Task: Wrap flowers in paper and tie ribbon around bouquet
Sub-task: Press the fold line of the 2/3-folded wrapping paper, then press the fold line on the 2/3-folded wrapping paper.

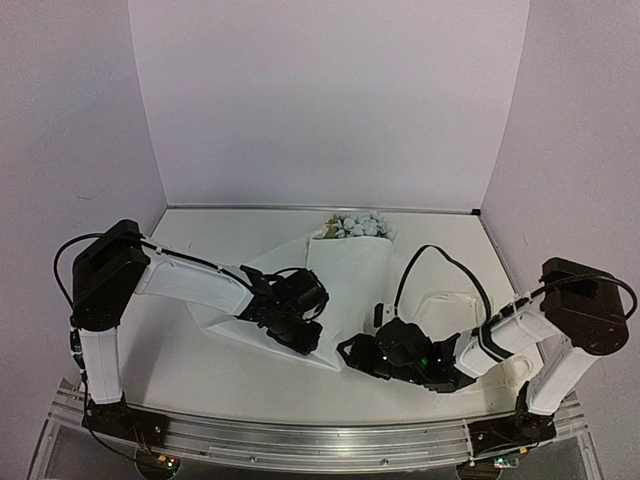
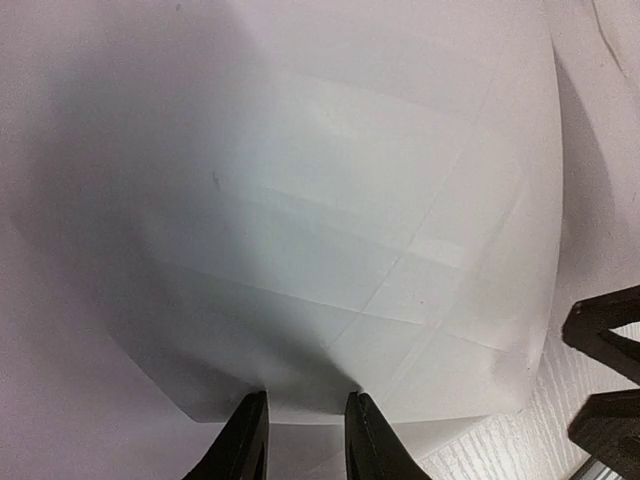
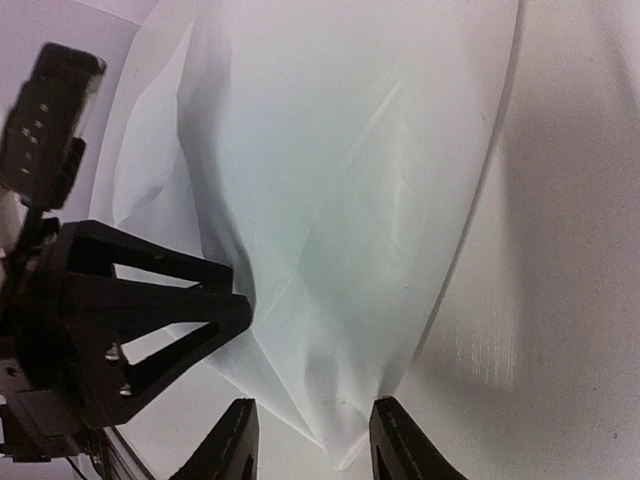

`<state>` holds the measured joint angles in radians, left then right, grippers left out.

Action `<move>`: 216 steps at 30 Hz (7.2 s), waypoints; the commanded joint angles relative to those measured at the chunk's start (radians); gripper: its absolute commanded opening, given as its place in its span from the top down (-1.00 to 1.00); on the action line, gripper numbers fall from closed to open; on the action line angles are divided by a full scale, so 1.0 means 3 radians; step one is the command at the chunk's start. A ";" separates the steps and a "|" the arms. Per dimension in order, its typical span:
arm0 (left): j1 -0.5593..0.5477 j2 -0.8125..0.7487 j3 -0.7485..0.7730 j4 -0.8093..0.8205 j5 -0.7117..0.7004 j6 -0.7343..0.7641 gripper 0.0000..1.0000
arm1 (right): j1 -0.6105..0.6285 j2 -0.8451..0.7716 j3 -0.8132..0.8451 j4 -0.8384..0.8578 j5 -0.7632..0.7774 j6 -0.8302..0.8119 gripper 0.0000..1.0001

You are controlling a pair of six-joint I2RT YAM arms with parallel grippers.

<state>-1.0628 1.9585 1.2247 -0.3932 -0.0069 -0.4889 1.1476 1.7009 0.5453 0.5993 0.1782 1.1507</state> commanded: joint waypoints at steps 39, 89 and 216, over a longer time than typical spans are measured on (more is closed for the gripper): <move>-0.0001 0.0082 -0.0164 -0.0341 -0.0221 0.0183 0.44 | -0.0570 -0.0150 0.0478 -0.0288 -0.0809 -0.0132 0.35; 0.0004 0.0119 -0.0191 -0.0306 -0.0155 0.0159 0.44 | -0.0569 0.0251 0.0156 0.0710 -0.0926 -0.0246 0.02; 0.1441 -0.2928 -0.2383 0.0568 0.0807 -0.1830 -0.01 | -0.0250 0.1139 0.3334 -0.3976 -0.0815 -0.1984 0.43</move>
<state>-0.6378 1.0636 0.5364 -0.4056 0.1710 -0.9920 1.0559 1.9973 1.4827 -0.5389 -0.1087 0.5895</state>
